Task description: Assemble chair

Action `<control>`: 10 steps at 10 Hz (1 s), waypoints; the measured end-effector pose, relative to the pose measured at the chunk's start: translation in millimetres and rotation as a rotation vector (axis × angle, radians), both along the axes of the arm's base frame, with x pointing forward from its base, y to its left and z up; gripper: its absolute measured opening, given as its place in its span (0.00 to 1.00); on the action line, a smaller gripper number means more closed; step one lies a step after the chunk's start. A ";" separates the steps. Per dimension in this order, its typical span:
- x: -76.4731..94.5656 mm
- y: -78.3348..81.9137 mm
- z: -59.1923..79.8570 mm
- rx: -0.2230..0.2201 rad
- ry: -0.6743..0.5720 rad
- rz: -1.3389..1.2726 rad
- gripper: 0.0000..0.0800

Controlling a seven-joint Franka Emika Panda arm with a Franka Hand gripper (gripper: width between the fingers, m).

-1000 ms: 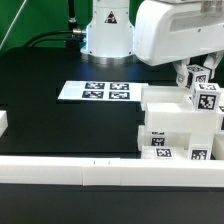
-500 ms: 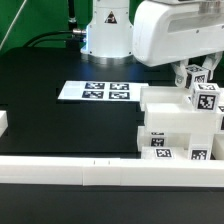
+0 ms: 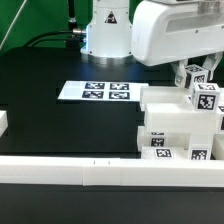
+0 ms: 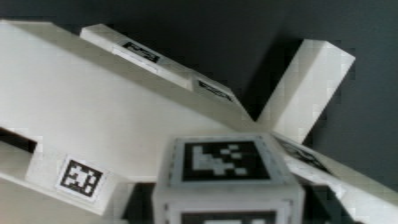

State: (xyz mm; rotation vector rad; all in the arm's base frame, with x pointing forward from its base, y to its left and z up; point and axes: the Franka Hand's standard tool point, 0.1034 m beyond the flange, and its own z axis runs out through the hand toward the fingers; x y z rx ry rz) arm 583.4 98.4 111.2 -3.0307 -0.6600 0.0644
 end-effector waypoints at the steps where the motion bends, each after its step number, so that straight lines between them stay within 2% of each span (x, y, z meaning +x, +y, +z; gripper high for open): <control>1: 0.0 0.2 0.0 -0.003 0.003 -0.083 0.35; 10: 0.0 0.0 -0.4 -0.028 0.021 -0.668 0.35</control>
Offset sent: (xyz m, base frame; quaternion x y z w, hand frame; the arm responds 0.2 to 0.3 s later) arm 0.0000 0.0000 0.0000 0.0000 0.0000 0.1938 0.9810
